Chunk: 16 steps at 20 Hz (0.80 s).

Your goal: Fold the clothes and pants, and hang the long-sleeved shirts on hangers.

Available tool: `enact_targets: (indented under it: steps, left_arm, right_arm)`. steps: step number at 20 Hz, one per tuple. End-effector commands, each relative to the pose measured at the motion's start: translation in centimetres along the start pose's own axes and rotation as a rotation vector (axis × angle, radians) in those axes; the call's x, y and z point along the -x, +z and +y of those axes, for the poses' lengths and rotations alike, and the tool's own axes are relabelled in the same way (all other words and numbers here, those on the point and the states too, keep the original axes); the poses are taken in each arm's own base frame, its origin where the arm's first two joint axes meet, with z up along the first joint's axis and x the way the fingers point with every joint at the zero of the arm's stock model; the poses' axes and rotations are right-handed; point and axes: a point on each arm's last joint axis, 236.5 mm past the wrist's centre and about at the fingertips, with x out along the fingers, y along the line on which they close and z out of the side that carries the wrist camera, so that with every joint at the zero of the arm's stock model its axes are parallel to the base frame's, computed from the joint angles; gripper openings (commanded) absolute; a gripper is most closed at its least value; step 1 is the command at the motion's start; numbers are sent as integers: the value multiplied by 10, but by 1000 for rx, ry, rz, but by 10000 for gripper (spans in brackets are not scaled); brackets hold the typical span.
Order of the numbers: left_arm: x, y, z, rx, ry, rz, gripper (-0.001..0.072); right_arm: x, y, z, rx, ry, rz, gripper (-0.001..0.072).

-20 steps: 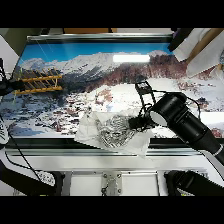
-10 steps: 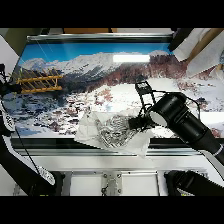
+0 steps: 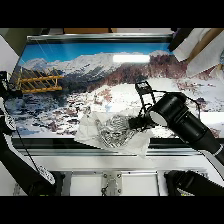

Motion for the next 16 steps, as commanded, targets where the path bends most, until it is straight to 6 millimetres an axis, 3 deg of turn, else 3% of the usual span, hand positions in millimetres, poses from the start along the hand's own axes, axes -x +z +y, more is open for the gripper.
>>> enact_targets:
  steps: [1,3,4,6,7,8,12,16]
  left_arm:
    - [-10,-11,-7,-11,-10,20,690]
    - [-9,-11,-7,-8,-11,22,438]
    - [-8,-10,-6,-8,-10,20,377]
    - [-7,-10,-6,-8,-9,21,363]
    - [-6,-9,-5,-6,-9,18,294]
    - [-4,-9,-5,-6,-9,21,100]
    - [3,-5,-2,-4,-4,9,12]
    - [15,0,3,2,0,2,11]
  right_arm:
    - [0,0,0,1,0,1,19]
    - [0,0,0,1,0,1,19]
    - [0,0,0,1,0,1,19]
    - [0,0,0,1,0,1,19]
    - [0,0,0,1,0,1,19]
    - [0,0,0,0,0,1,19]
    - [0,0,0,1,0,1,19]
    - [0,0,0,1,0,1,19]
